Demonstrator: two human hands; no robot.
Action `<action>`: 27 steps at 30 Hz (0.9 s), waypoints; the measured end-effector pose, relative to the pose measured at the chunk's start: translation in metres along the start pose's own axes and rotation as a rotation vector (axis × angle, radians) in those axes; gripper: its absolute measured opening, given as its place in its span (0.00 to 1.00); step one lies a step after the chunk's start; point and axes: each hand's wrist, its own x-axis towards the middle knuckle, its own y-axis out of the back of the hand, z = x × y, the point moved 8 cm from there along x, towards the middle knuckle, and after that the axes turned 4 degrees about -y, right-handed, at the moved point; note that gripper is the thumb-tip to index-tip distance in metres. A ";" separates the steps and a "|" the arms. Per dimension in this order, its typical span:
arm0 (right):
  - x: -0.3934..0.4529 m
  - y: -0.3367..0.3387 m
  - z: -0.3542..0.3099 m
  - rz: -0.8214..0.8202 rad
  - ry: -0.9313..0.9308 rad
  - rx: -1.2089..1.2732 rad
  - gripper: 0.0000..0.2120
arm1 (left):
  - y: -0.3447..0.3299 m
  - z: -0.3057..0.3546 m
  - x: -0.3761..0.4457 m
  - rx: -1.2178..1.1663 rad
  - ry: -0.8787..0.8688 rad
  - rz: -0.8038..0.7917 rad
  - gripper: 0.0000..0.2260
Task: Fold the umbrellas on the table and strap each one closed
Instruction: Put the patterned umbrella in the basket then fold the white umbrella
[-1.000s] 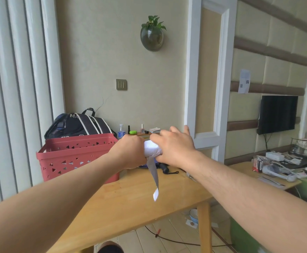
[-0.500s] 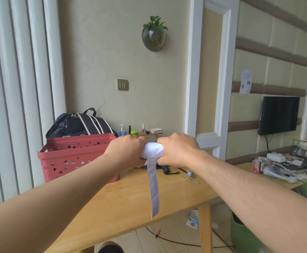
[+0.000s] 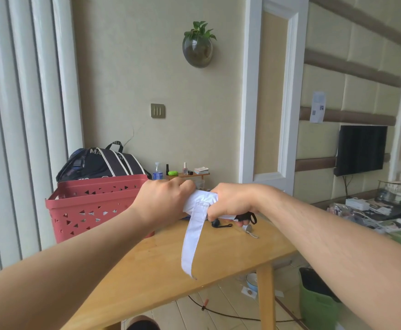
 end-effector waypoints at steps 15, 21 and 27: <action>-0.001 0.029 -0.029 0.680 0.223 -0.644 0.22 | -0.009 -0.013 0.004 -0.242 0.316 -0.259 0.12; -0.008 0.025 -0.031 0.640 0.213 -0.750 0.21 | -0.011 -0.009 0.002 -0.239 0.239 -0.339 0.15; -0.005 0.025 -0.029 0.572 0.110 -0.635 0.16 | 0.003 -0.001 0.001 -0.036 0.105 -0.050 0.17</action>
